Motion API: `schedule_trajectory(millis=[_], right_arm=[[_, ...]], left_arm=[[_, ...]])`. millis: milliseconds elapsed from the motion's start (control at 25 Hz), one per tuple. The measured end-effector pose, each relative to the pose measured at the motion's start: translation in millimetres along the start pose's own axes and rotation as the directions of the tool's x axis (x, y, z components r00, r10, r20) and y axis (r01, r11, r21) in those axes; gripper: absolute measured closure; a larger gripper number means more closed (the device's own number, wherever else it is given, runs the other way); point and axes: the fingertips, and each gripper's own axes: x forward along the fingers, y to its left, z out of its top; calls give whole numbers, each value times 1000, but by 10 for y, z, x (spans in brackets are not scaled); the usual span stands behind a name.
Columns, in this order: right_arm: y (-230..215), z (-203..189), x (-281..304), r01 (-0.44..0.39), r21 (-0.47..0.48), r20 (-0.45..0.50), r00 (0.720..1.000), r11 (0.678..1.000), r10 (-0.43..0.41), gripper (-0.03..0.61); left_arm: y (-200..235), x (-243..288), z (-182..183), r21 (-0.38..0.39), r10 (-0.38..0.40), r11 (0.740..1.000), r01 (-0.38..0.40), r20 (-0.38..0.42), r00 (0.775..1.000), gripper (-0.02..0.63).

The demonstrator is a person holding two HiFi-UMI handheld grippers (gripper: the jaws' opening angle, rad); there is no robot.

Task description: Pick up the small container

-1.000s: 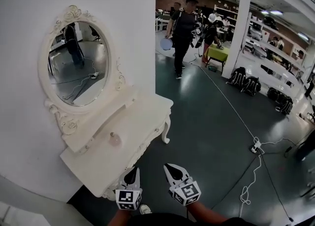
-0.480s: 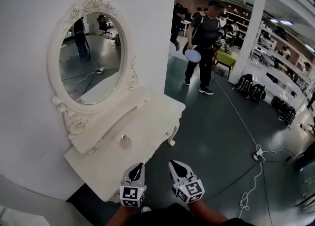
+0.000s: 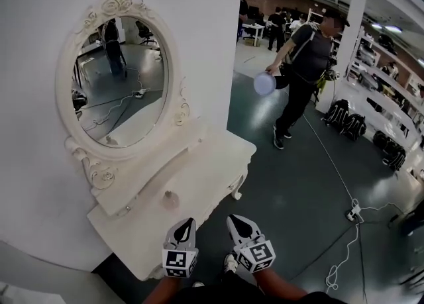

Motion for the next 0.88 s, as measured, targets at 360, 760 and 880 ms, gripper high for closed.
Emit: schedule_trajectory(millis=[360, 760, 880], right_arm=[[-428, 48, 534, -119, 9, 0, 993, 993, 119, 572], [-670, 185, 981, -279, 27, 18, 960, 960, 278, 572], [-679, 252, 1113, -299, 52, 37, 954, 953, 297, 572]], left_arm=[[127, 504, 106, 13, 103, 995, -103, -11, 995, 606], [346, 761, 271, 15, 284, 959, -283, -8, 959, 606], [394, 740, 395, 30, 314, 949, -314, 13, 949, 606]])
